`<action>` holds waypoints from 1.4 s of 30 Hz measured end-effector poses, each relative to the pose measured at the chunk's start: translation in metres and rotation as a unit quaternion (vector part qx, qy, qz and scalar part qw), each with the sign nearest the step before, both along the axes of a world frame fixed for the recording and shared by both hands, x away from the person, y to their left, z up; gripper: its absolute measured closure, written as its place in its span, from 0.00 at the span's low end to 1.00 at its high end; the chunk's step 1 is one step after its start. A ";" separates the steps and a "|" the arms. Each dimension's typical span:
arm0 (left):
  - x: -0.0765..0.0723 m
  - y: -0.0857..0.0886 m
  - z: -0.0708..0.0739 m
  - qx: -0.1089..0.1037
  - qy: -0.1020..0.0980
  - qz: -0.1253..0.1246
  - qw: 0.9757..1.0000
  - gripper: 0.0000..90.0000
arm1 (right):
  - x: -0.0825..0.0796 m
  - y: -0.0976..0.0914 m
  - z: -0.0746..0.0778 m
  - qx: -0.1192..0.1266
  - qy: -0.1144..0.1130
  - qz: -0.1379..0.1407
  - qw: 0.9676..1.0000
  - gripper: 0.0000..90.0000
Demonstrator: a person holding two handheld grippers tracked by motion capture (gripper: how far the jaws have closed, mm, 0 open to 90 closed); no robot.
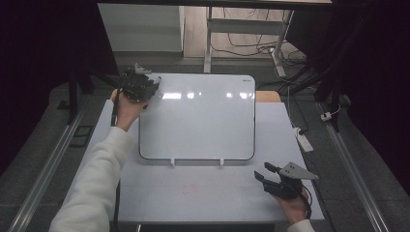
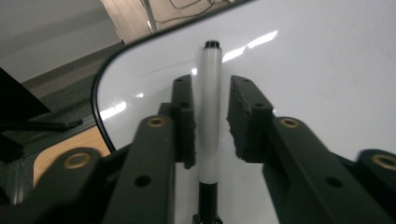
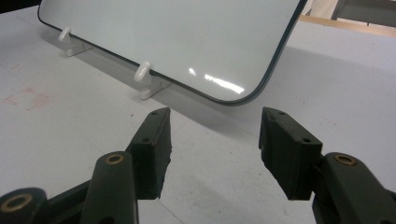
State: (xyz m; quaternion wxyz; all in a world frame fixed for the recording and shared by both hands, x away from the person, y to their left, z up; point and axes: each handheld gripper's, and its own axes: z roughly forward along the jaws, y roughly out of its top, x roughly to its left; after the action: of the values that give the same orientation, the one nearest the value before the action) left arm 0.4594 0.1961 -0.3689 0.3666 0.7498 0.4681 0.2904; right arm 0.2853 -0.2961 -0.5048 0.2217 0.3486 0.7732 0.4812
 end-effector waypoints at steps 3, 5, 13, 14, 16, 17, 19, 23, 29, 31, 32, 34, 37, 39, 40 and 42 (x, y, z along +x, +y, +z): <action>-0.008 0.001 0.005 -0.006 -0.008 -0.016 1.000 0.69 | 0.000 0.000 0.000 -0.001 0.000 0.000 1.000 0.48; -0.016 0.003 0.008 -0.011 -0.013 -0.029 0.999 0.64 | 0.001 -0.001 0.000 -0.002 -0.001 0.000 1.000 0.48; -0.065 0.010 0.002 -0.030 -0.008 -0.087 0.996 0.50 | 0.002 -0.004 0.000 -0.005 -0.002 -0.001 1.000 0.48; -0.073 0.011 0.000 -0.032 -0.008 -0.091 0.995 0.48 | 0.002 -0.004 0.000 -0.006 -0.002 -0.001 1.000 0.48; -0.090 0.014 -0.005 -0.037 -0.012 -0.101 0.994 0.46 | 0.002 -0.004 0.000 -0.006 -0.004 -0.001 1.000 0.48; -0.096 0.015 -0.007 -0.037 -0.013 -0.103 0.994 0.45 | 0.002 -0.004 0.000 -0.007 -0.005 -0.001 1.000 0.48; -0.114 0.018 -0.013 -0.042 -0.018 -0.109 0.993 0.43 | 0.002 -0.004 0.001 -0.008 -0.006 -0.001 1.000 0.48; -0.142 0.021 -0.028 -0.052 -0.017 -0.121 0.991 0.40 | 0.002 -0.004 0.000 -0.013 -0.008 0.002 1.000 0.48; -0.178 0.025 -0.059 -0.058 0.003 -0.130 0.990 0.36 | 0.002 -0.003 0.001 -0.020 -0.013 0.010 1.000 0.48; -0.186 0.027 -0.070 -0.062 0.010 -0.130 0.990 0.36 | 0.002 -0.003 0.001 -0.022 -0.013 0.013 1.000 0.48; -0.189 0.027 -0.074 -0.063 0.014 -0.128 0.990 0.35 | 0.002 -0.004 0.001 -0.021 -0.012 0.015 1.000 0.48; -0.194 0.027 -0.084 -0.064 0.025 -0.126 0.990 0.34 | 0.002 -0.004 -0.001 -0.023 -0.011 0.019 0.999 0.48; -0.203 0.030 -0.100 -0.069 0.042 -0.124 0.989 0.33 | 0.002 -0.004 -0.002 -0.031 -0.014 0.026 0.999 0.48; -0.209 0.033 -0.108 -0.073 0.050 -0.120 0.989 0.33 | 0.002 -0.004 -0.002 -0.034 -0.016 0.029 0.999 0.48; -0.212 0.035 -0.112 -0.074 0.053 -0.119 0.989 0.33 | 0.002 -0.004 -0.002 -0.034 -0.016 0.030 0.999 0.48; -0.219 0.038 -0.120 -0.072 0.058 -0.112 0.989 0.32 | 0.003 -0.004 -0.002 -0.035 -0.017 0.030 0.999 0.48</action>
State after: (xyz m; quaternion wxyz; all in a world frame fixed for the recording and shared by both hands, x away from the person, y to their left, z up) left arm 0.2409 0.2343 -0.4889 0.4220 0.7846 0.4214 0.1693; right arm 0.2878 -0.3002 -0.5073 0.2326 0.3085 0.7958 0.4663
